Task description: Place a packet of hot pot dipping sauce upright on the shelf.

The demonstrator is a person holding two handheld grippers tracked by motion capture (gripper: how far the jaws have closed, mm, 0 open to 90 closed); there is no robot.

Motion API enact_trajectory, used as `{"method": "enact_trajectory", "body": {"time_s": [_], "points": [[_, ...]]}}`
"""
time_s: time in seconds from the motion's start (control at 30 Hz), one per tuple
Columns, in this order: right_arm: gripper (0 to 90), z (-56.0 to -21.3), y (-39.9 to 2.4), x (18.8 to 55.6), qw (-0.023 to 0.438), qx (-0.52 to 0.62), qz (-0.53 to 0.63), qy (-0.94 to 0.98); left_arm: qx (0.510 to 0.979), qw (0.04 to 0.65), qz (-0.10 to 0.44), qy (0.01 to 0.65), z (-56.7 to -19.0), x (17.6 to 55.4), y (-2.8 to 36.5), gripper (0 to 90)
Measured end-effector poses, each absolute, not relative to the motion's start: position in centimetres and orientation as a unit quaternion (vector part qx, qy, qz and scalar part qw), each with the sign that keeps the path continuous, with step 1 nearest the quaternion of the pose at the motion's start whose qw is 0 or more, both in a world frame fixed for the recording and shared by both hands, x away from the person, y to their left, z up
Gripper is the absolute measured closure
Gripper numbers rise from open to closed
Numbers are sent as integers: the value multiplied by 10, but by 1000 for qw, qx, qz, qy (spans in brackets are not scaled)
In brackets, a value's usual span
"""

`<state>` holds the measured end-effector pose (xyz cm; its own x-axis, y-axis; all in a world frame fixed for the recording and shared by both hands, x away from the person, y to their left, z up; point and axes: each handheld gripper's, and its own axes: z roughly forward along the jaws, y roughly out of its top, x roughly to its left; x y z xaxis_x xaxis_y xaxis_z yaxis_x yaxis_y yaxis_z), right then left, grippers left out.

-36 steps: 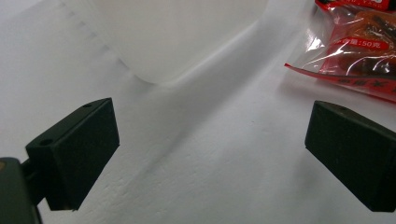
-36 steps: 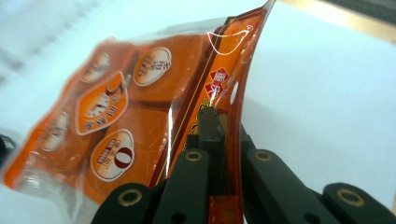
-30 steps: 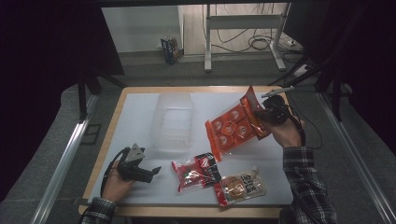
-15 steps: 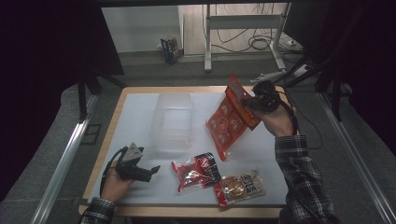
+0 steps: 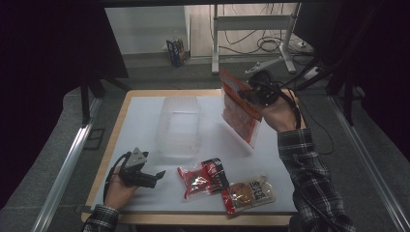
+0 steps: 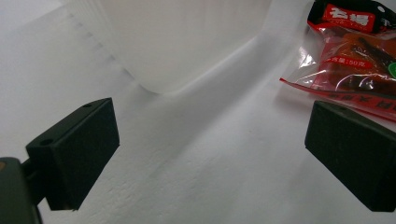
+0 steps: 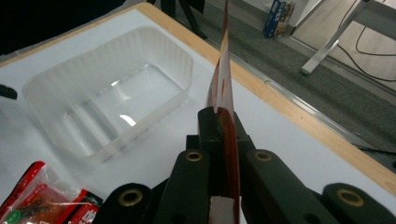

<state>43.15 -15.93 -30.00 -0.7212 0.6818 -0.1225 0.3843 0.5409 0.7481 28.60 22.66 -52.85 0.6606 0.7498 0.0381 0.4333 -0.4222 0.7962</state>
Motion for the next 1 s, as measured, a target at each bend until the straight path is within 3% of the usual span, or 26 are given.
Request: {"method": "enact_trajectory", "body": {"time_s": [1.0], "points": [[885,-269,-84,466,186,297,390,851,811,408,199,369,-526,285,228,40]]}}
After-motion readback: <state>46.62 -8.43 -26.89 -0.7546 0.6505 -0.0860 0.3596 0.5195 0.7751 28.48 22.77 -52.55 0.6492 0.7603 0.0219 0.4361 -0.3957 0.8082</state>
